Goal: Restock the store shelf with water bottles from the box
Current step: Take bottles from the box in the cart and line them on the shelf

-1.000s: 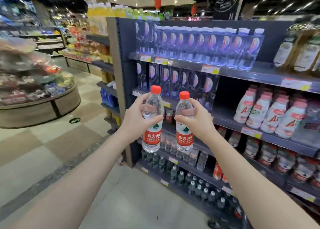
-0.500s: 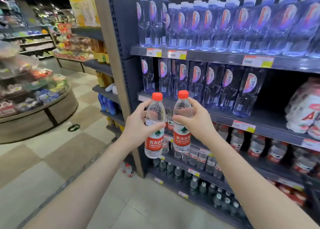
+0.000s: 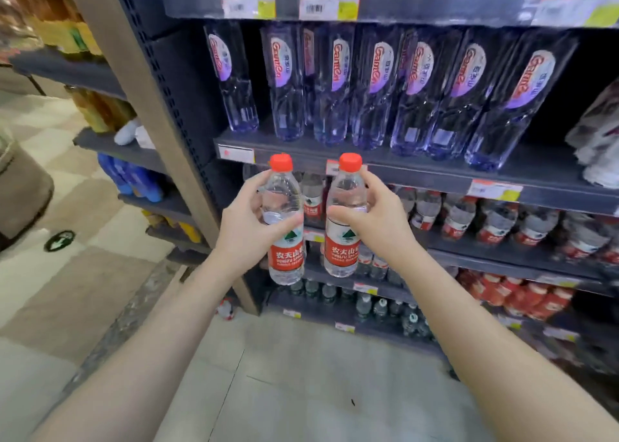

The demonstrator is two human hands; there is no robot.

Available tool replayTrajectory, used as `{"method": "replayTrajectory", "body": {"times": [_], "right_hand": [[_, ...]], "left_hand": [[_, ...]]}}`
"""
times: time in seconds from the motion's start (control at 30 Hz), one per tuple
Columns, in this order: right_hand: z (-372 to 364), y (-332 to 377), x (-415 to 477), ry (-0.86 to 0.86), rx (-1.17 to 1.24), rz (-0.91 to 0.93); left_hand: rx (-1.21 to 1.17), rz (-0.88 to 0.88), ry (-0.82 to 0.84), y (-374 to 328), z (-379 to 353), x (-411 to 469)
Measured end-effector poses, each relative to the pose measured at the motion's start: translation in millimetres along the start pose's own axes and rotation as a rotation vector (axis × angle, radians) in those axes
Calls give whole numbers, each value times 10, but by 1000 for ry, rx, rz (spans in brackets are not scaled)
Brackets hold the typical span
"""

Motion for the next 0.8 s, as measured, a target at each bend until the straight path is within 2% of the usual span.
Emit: {"method": "replayTrajectory", "body": {"times": [0.3,0.5,0.8], "right_hand": [[-504,-958,182,-51,-37,-86],[-701,-1664,405,-76,-65,39],[-944,-2554,576,-60,16,222]], "left_hand": [[-38,-42,90,957,-316,304],[-47,-140,156,1786,-751,565],[-96,-279,83,2871,-1215,691]]}}
Point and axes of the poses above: each hand's wrist, its own x-axis towards the middle knuckle, its own z-axis out of the back of the hand, y = z × x, the point moved 2 cm from there along x, towards the middle knuckle, and after that the axes turned 6 degrees about -y, right-handed, at the moved point
